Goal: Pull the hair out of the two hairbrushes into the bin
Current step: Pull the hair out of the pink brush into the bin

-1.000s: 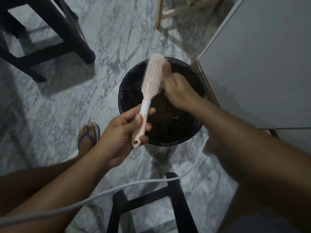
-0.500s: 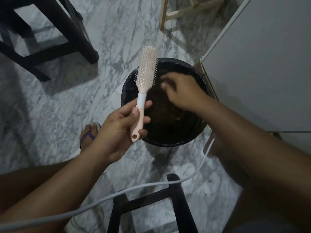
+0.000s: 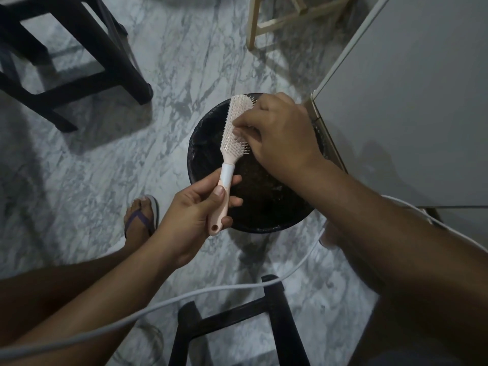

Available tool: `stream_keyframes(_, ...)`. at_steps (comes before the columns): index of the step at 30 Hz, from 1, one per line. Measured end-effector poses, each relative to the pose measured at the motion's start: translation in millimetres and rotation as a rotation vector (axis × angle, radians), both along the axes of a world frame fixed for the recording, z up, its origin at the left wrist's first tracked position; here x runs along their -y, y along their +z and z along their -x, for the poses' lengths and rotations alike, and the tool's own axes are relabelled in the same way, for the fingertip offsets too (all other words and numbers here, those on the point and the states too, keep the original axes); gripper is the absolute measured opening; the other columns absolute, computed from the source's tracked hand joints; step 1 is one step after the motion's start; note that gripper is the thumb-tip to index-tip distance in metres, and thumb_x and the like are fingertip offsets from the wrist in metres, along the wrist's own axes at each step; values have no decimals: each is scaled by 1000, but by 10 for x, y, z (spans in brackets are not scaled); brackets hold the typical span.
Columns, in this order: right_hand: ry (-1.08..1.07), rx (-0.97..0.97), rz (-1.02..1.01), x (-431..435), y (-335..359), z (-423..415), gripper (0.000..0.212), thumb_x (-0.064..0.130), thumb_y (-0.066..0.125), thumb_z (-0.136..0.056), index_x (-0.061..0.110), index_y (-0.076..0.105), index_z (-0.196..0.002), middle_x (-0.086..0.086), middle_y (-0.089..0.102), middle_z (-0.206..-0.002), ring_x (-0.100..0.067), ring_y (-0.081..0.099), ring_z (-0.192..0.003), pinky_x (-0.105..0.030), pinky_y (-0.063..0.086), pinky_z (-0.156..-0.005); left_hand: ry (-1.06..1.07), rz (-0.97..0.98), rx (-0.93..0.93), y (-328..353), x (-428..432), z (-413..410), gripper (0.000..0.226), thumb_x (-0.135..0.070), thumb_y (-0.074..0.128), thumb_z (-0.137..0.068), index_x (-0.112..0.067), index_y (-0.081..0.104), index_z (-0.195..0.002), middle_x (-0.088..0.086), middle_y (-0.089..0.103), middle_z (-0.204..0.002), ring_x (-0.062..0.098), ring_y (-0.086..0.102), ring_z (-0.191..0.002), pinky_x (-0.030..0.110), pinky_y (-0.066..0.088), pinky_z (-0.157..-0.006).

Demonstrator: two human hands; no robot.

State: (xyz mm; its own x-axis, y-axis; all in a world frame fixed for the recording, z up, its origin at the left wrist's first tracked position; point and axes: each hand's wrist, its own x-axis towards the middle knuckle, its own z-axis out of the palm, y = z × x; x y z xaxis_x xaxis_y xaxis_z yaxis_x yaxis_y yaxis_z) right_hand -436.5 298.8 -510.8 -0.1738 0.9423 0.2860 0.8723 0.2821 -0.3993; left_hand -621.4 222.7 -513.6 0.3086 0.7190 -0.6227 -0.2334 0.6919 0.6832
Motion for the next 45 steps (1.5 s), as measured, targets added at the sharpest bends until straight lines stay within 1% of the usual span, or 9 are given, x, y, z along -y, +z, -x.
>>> stream_keyframes(7,4,-20,-131,121,70,126,13,28,63,-93,19,72,-92,1,62,-85,-23,59,-83,-41,43,-68,85,87,44,-9,-42,-14,35,-5,43,-104,-8,61,-135,6,72,-124,14,68,-79,23,46,-49)
stream_keyframes(11,83,-76,-294,92,174,96,19,23,63,-96,20,75,-111,7,71,-115,-20,62,-101,-46,43,-79,137,104,80,0,-99,18,34,-5,44,-104,-10,64,-130,5,72,-124,16,68,-82,23,46,-49)
stream_keyframes(14,136,67,-172,79,64,46,37,33,59,-96,24,63,-132,8,58,-142,-19,58,-118,-46,42,-86,131,82,102,8,-114,30,34,-5,44,-104,-13,65,-129,5,72,-123,16,68,-82,23,46,-50)
stream_keyframes(17,196,124,-20,83,-98,-14,44,35,60,-93,25,59,-136,8,51,-148,-20,53,-126,-46,44,-86,116,62,119,17,-100,22,35,-4,43,-103,-15,65,-128,3,73,-121,14,69,-81,23,46,-50)
stream_keyframes(22,216,-118,-62,36,-187,-125,35,26,75,-85,20,72,-119,4,68,-128,-18,66,-107,-49,50,-83,88,18,99,7,-78,43,39,-4,45,-101,-11,59,-137,4,73,-121,14,69,-80,23,46,-50)
stream_keyframes(29,230,-202,-16,-9,-182,-158,13,26,74,-87,21,79,-97,5,74,-114,-20,67,-100,-51,51,-79,53,20,76,-4,-53,35,40,-4,44,-102,-8,56,-140,5,73,-122,13,70,-81,23,46,-49)
stream_keyframes(34,141,-252,2,-24,19,-150,13,21,67,-93,10,74,-91,-2,73,-85,-20,65,-81,-37,53,-75,42,91,55,-56,4,9,38,-5,44,-103,-7,57,-139,6,72,-122,14,70,-81,23,48,-50)
stream_keyframes(39,81,-336,-224,-41,227,-145,11,13,72,-91,4,76,-96,-6,75,-88,-23,69,-82,-34,54,-74,41,62,39,-40,-35,29,38,-3,44,-104,-8,57,-140,5,71,-124,13,69,-80,22,47,-50)
stream_keyframes(45,106,-127,75,25,25,-77,26,43,69,-86,26,76,-105,9,70,-104,-21,61,-100,-50,51,-81,27,44,59,-1,-35,-2,39,-5,42,-105,-11,56,-141,7,69,-131,12,66,-78,22,45,-50)
